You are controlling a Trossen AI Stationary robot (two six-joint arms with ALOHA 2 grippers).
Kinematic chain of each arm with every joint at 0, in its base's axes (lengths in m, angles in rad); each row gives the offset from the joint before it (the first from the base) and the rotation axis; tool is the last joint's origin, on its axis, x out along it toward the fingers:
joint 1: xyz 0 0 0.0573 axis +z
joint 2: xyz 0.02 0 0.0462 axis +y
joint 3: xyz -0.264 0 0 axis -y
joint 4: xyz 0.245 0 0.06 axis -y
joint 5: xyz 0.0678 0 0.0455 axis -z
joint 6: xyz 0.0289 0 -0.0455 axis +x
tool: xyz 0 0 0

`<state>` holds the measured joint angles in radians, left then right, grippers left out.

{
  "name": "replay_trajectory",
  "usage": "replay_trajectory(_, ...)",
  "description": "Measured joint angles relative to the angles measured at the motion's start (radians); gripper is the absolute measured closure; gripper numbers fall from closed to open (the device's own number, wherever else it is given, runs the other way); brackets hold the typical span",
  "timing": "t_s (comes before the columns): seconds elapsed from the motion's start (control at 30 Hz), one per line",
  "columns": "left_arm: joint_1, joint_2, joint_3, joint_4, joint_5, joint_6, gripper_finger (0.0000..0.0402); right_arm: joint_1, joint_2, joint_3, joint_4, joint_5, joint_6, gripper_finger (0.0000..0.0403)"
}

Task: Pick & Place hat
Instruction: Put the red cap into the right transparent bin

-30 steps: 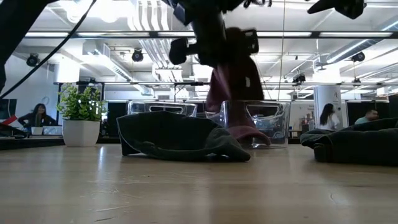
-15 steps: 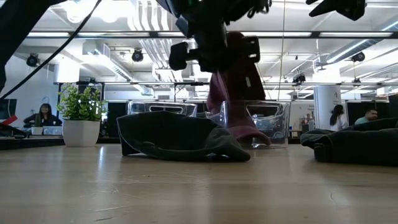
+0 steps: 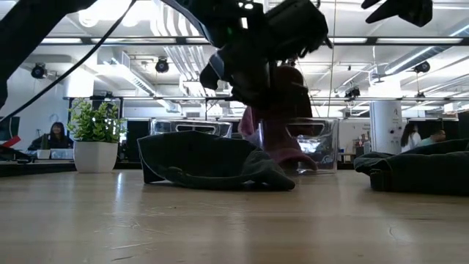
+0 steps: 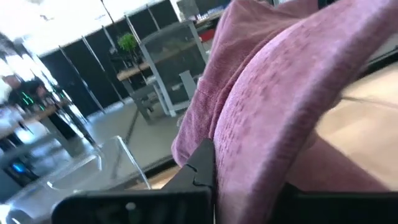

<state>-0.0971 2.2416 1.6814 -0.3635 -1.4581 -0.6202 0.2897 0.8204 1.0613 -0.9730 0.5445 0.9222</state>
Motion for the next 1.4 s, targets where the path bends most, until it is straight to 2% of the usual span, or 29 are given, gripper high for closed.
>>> replay_trajectory(0.13,-0.007,0.017,0.000,-0.011,0.017,0.092,0.0372,-0.009,0.000,-0.036,0.021,-0.048,0.076,0.0252)
replay_trajectory(0.23,-0.019,0.022,-0.002,-0.021,0.030,0.184,0.0368,-0.057,0.002,-0.083,0.083,-0.067,0.131,0.0252)
replay_trajectory(0.4,-0.027,0.022,-0.003,-0.048,0.037,0.226,0.0378,-0.263,0.007,-0.144,0.137,-0.098,0.115,0.0252)
replay_trajectory(0.5,-0.027,0.022,-0.003,-0.048,0.034,0.226,0.0381,-0.411,0.022,-0.176,0.219,-0.198,0.057,0.0252)
replay_trajectory(0.67,-0.027,0.020,-0.003,-0.051,0.023,0.205,0.0382,-0.637,0.099,-0.272,0.512,-0.423,-0.039,0.0252)
replay_trajectory(0.77,-0.030,0.020,-0.003,-0.052,-0.004,0.200,0.0382,-0.721,0.163,-0.289,0.521,-0.437,-0.052,0.0252)
replay_trajectory(0.93,-0.032,0.015,0.000,-0.052,-0.026,0.201,0.0382,-0.751,0.232,-0.276,0.559,-0.471,-0.102,0.0254)
replay_trajectory(1.2,-0.032,0.015,0.008,-0.053,-0.062,0.231,0.0382,-0.805,0.475,-0.236,0.745,-0.625,-0.170,0.0272)
replay_trajectory(1.3,-0.034,0.015,0.010,-0.052,-0.069,0.237,0.0382,-0.808,0.532,-0.184,0.712,-0.625,-0.223,0.0277)
replay_trajectory(1.4,-0.032,0.015,0.010,-0.052,-0.042,0.239,0.0382,-0.824,0.570,-0.148,0.639,-0.583,-0.273,0.0277)
